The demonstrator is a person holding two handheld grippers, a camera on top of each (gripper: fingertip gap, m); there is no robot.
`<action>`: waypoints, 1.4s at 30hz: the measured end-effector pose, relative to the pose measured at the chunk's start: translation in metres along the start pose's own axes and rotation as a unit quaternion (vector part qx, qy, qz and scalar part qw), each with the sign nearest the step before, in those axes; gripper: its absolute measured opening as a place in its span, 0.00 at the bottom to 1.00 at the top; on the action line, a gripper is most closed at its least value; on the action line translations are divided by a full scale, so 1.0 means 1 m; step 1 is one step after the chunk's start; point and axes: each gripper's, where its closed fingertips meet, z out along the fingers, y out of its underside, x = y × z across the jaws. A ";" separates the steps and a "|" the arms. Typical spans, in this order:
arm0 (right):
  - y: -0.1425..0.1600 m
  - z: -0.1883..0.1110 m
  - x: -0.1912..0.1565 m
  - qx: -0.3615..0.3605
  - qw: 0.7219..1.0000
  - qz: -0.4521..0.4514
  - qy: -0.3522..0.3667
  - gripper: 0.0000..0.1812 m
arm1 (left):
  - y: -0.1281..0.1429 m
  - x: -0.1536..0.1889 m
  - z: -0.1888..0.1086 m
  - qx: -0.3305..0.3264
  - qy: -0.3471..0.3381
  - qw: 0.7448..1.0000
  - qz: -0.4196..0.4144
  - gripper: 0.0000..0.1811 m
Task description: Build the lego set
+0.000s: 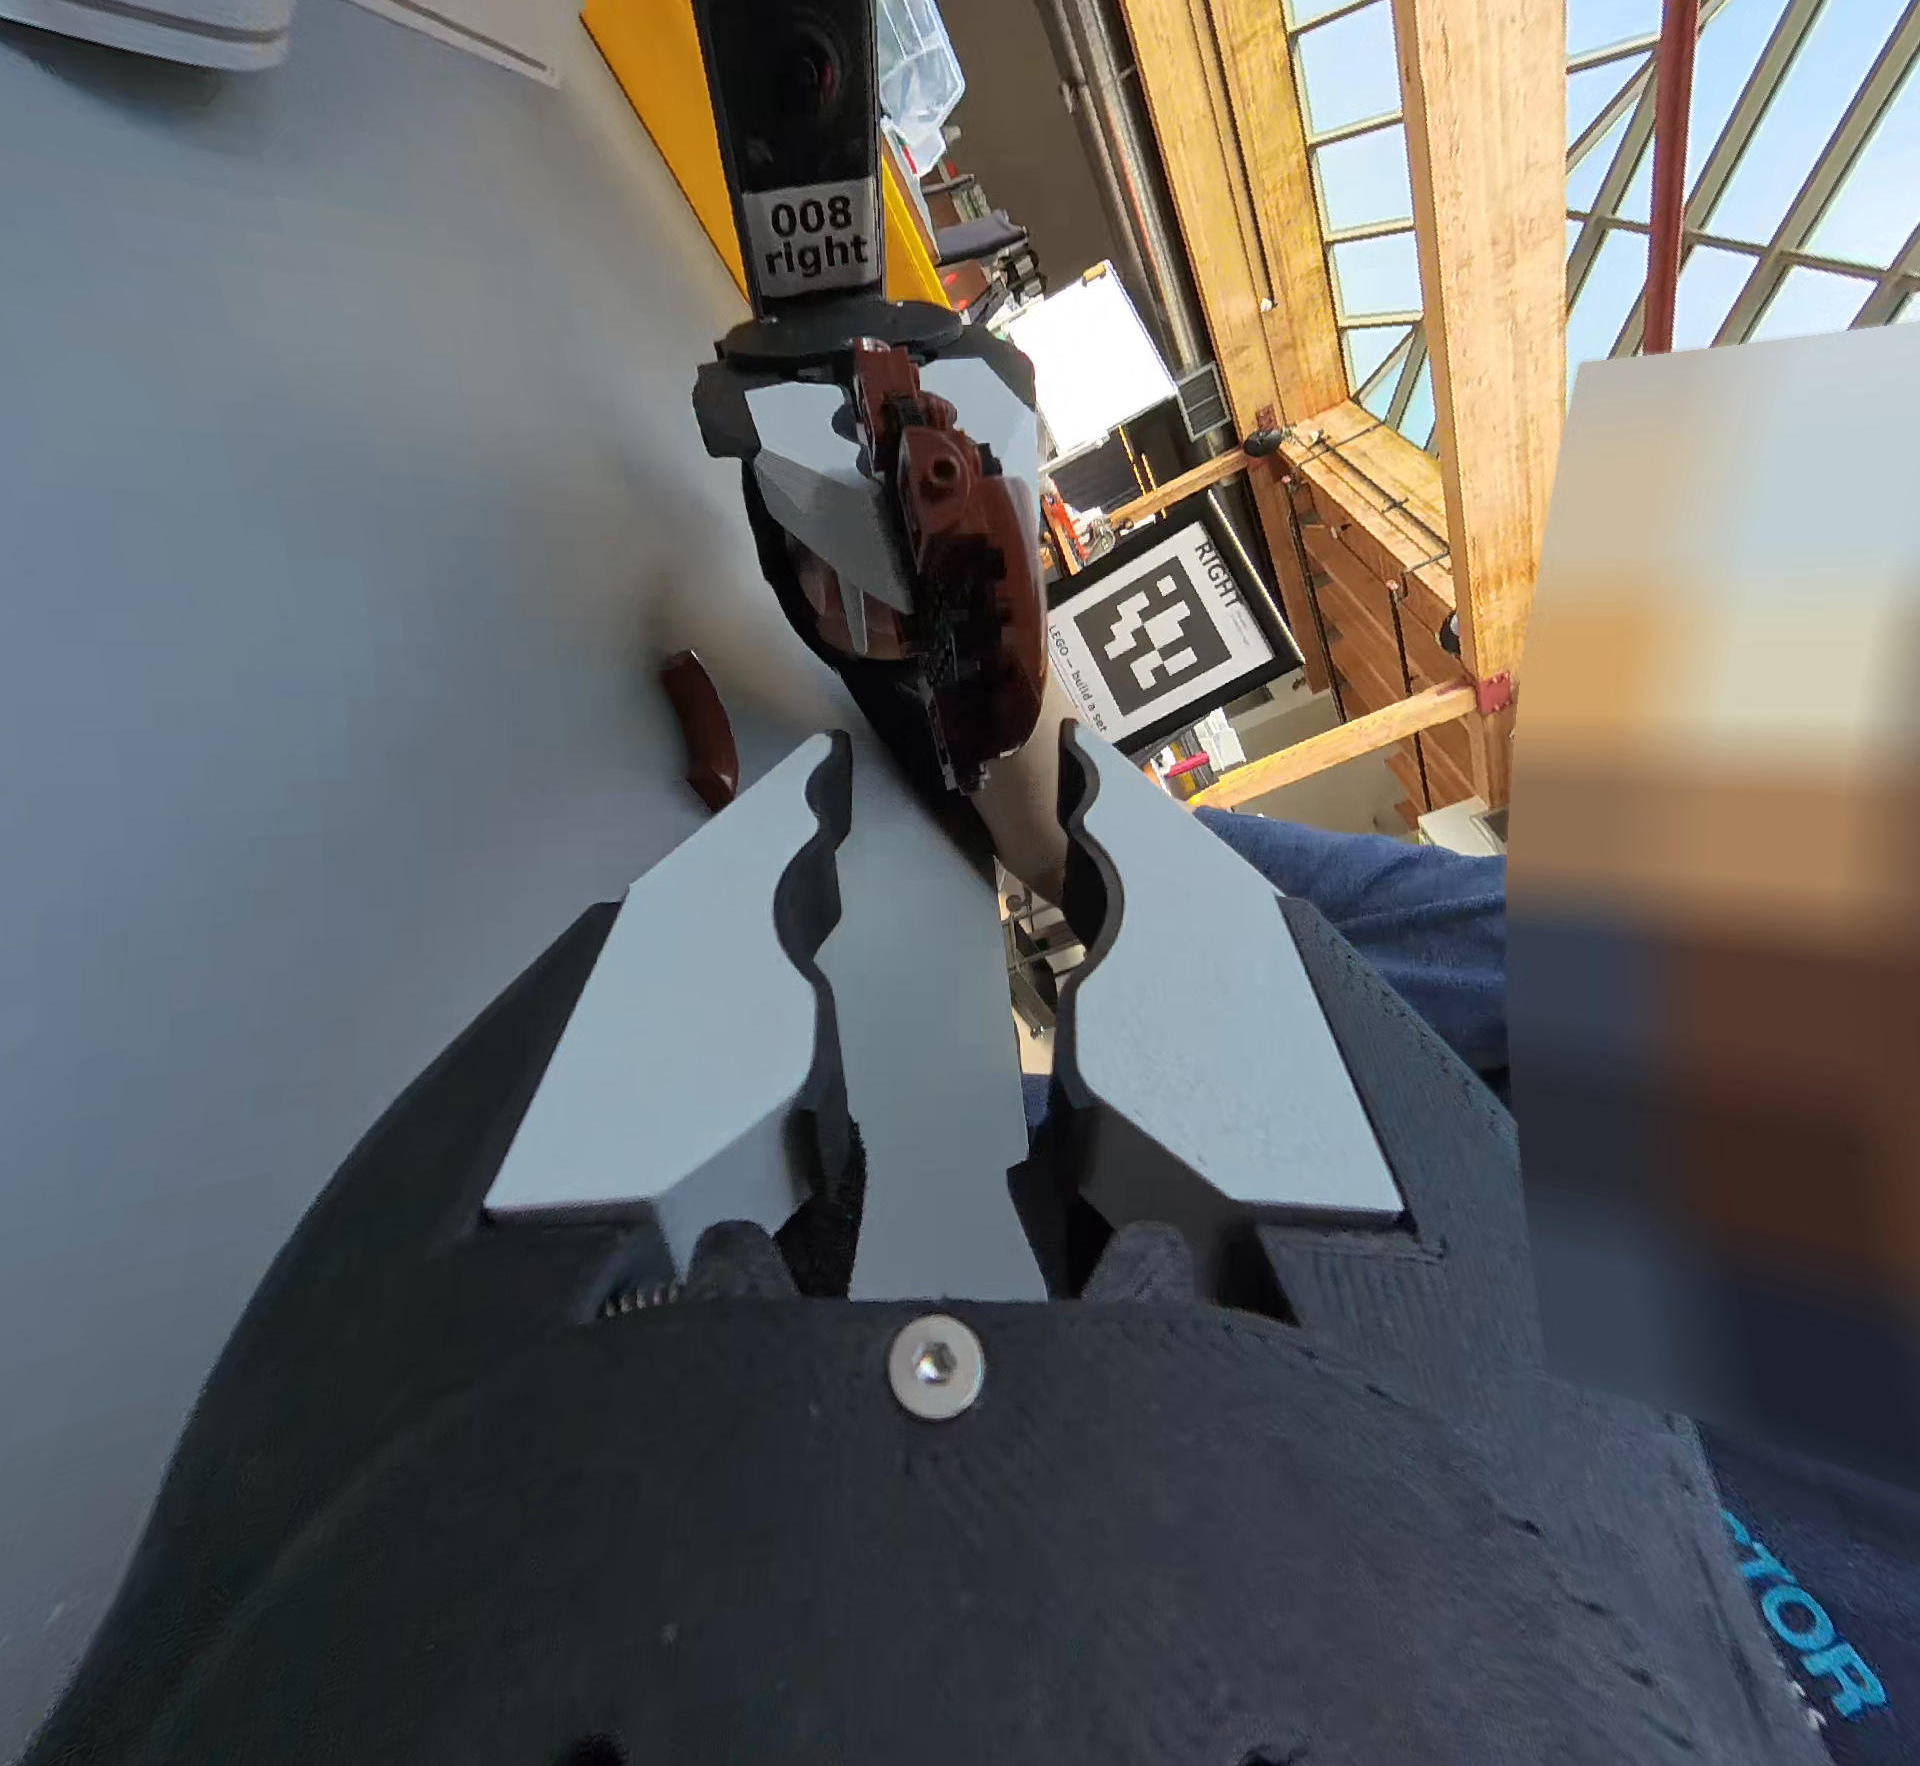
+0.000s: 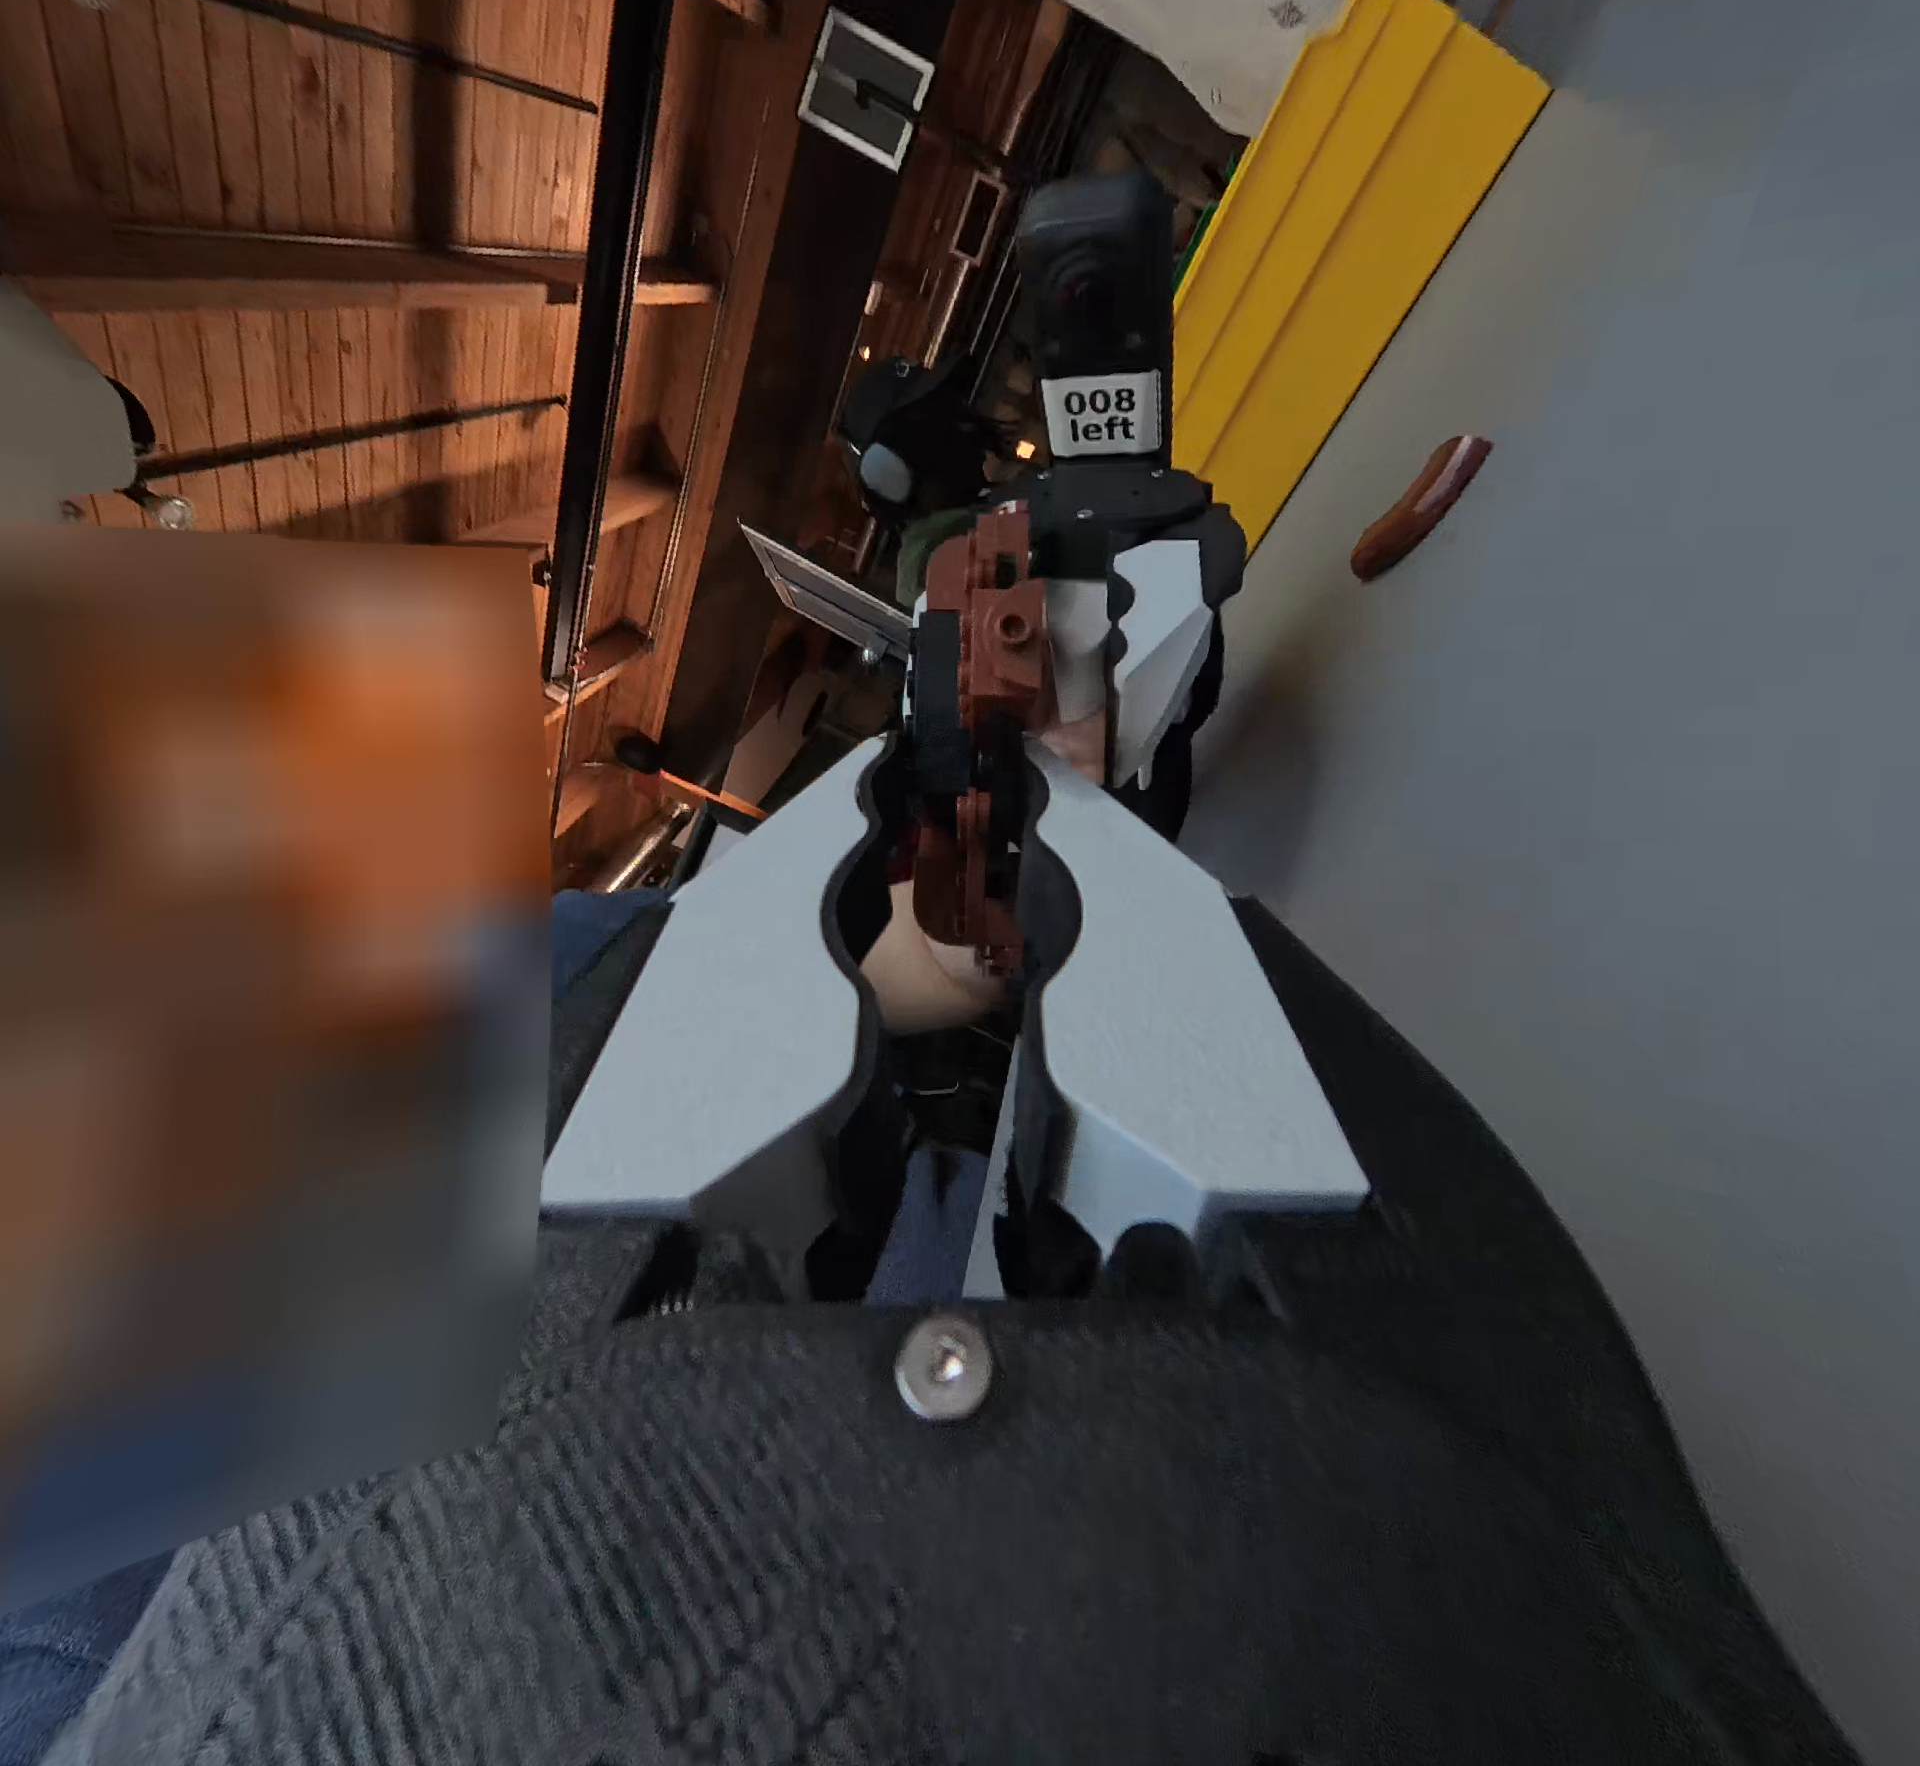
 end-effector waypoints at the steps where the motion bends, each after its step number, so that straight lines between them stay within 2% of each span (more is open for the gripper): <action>1: -0.006 -0.001 -0.001 0.026 1.000 0.004 -0.007 0.09 | -0.005 -0.002 0.000 0.021 0.002 1.000 -0.005 0.24; 4: -0.015 0.003 -0.002 0.072 0.997 -0.006 -0.006 0.09 | -0.021 0.001 0.002 0.090 0.040 0.995 -0.028 0.23; 6: -0.018 0.007 -0.001 0.097 0.995 -0.027 0.013 0.09 | -0.025 0.005 0.004 0.113 0.062 0.991 -0.030 0.22; 9: -0.018 0.013 -0.001 0.120 0.991 -0.050 0.031 0.09 | -0.021 0.006 0.011 0.095 0.049 0.994 -0.006 0.21; 12: -0.017 0.019 0.000 0.139 0.988 -0.051 0.031 0.09 | -0.026 0.009 0.011 0.121 0.042 0.992 0.014 0.13; 17: -0.020 0.020 0.003 0.181 0.983 -0.036 0.022 0.10 | -0.028 0.005 0.006 0.135 0.041 0.990 0.003 0.11; 20: -0.031 0.012 -0.004 0.197 0.979 -0.043 0.010 0.19 | -0.029 0.005 0.001 0.130 0.041 0.991 -0.001 0.11; 25: -0.060 -0.040 -0.012 0.210 0.952 -0.173 0.141 0.20 | -0.023 -0.003 -0.010 0.091 -0.007 0.996 0.006 0.11; 27: -0.060 -0.060 -0.010 0.157 0.923 -0.240 0.256 0.20 | -0.021 -0.007 -0.013 0.077 -0.034 0.996 0.014 0.11; 28: -0.055 -0.069 -0.009 0.126 0.902 -0.272 0.310 0.21 | -0.020 -0.009 -0.014 0.071 -0.043 0.996 0.018 0.11; 30: -0.035 -0.081 -0.006 0.079 0.868 -0.309 0.381 0.30 | -0.018 -0.009 -0.014 0.061 -0.050 0.997 0.017 0.11; 32: -0.006 -0.087 0.005 0.058 0.854 -0.288 0.431 0.36 | -0.017 -0.008 -0.014 0.057 -0.048 0.997 0.010 0.11; 34: 0.026 -0.078 0.017 0.043 0.855 -0.264 0.443 0.40 | -0.015 -0.008 -0.012 0.053 -0.046 0.998 0.006 0.11; 37: 0.061 -0.078 0.049 -0.011 0.810 -0.280 0.515 0.44 | -0.013 -0.006 -0.010 0.047 -0.041 0.998 0.002 0.11; 39: 0.072 -0.077 0.062 -0.039 0.785 -0.289 0.546 0.46 | -0.012 -0.006 -0.008 0.045 -0.037 0.998 -0.002 0.11; 42: 0.072 -0.072 0.070 -0.052 0.769 -0.302 0.560 0.46 | -0.010 -0.004 -0.006 0.040 -0.032 0.999 -0.004 0.11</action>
